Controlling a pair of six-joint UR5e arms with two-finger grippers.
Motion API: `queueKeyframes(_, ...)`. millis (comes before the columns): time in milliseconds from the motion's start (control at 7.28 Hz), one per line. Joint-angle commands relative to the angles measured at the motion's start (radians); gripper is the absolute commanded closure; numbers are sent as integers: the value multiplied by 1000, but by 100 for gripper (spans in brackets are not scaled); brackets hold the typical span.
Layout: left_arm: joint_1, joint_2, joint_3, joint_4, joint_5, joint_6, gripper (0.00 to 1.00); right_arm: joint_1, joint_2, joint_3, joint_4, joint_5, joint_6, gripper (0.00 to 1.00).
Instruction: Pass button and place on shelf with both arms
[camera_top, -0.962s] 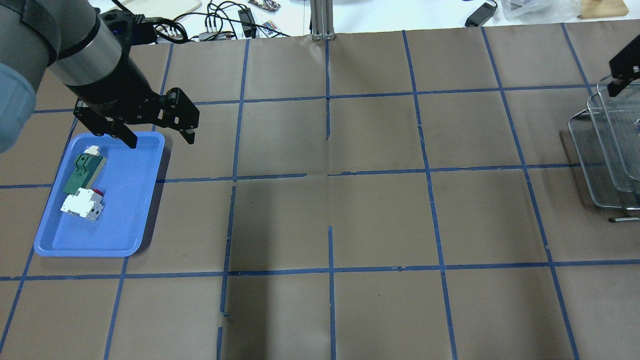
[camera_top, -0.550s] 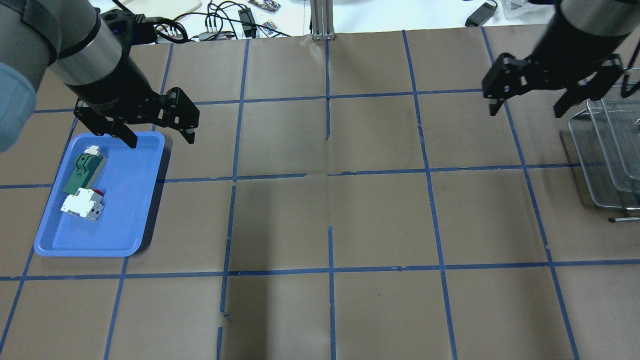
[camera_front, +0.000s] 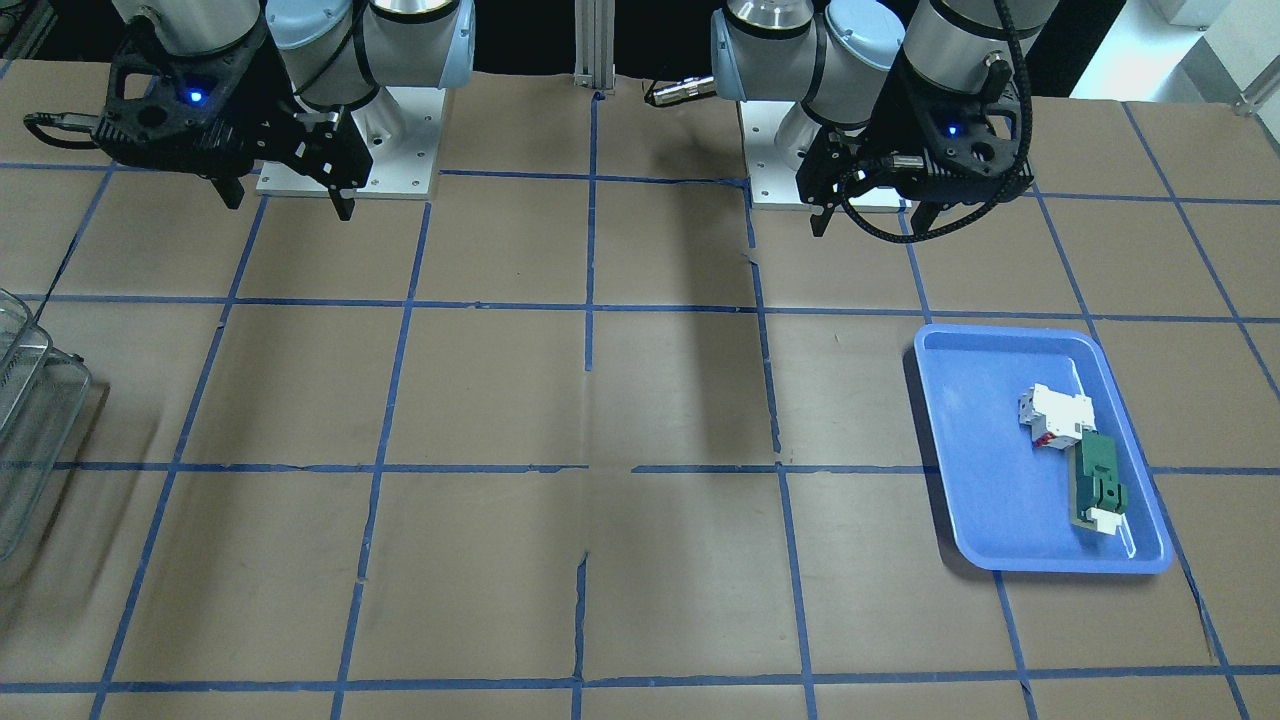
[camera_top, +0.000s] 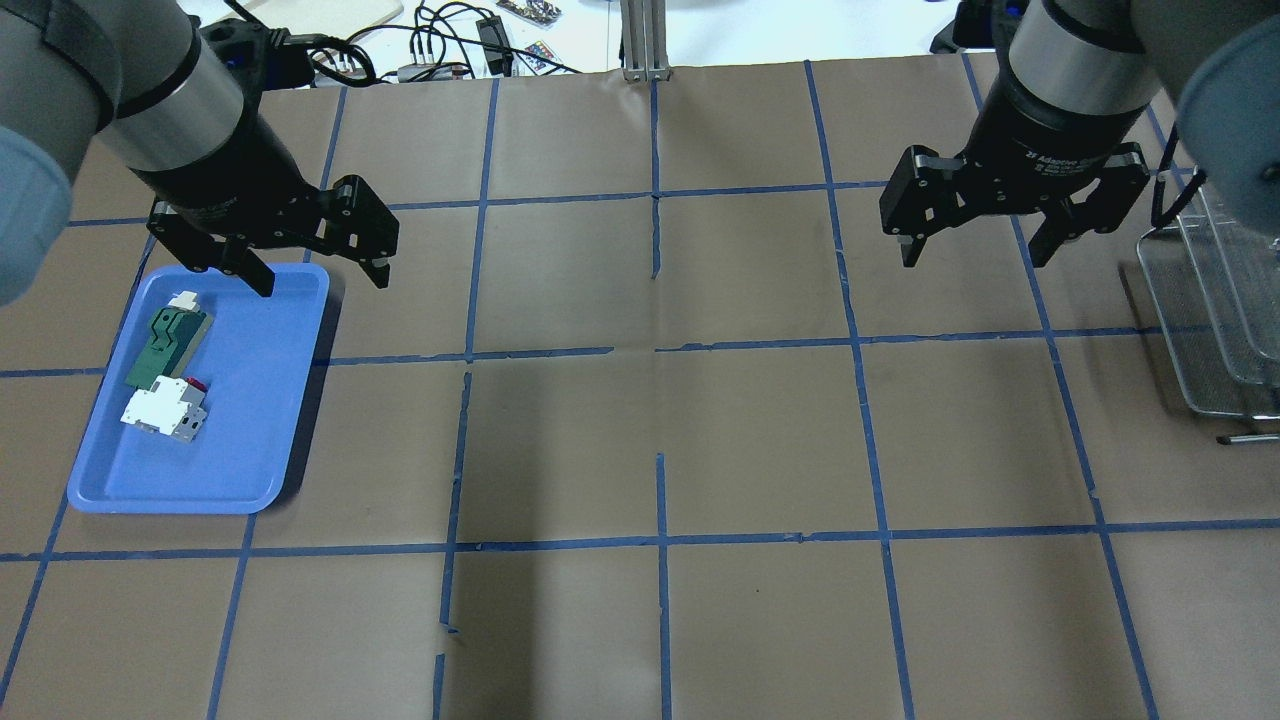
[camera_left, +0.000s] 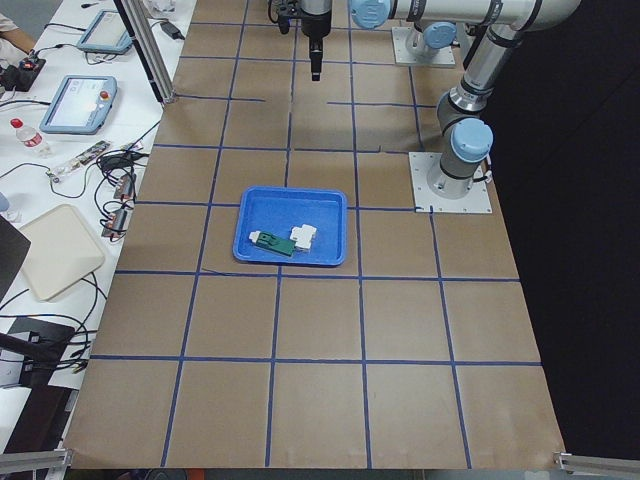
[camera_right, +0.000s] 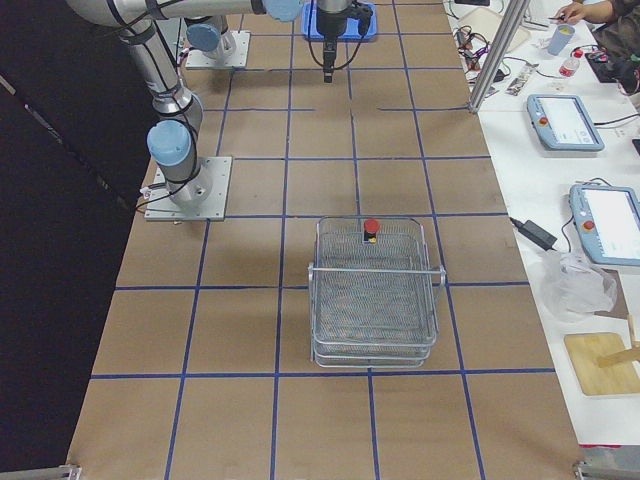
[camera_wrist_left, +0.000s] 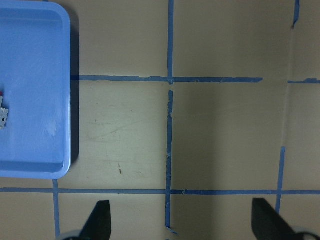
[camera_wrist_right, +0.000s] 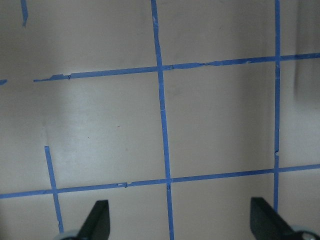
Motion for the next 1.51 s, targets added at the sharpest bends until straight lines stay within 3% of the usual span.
queueKeyframes(0, -1, 0, -2, -2, 3, 0, 0, -10, -21, 37, 26, -6, -12, 0)
queueKeyframes(1374, -1, 0, -2, 0, 3, 0, 0, -33, -41, 53, 23, 1, -35, 0)
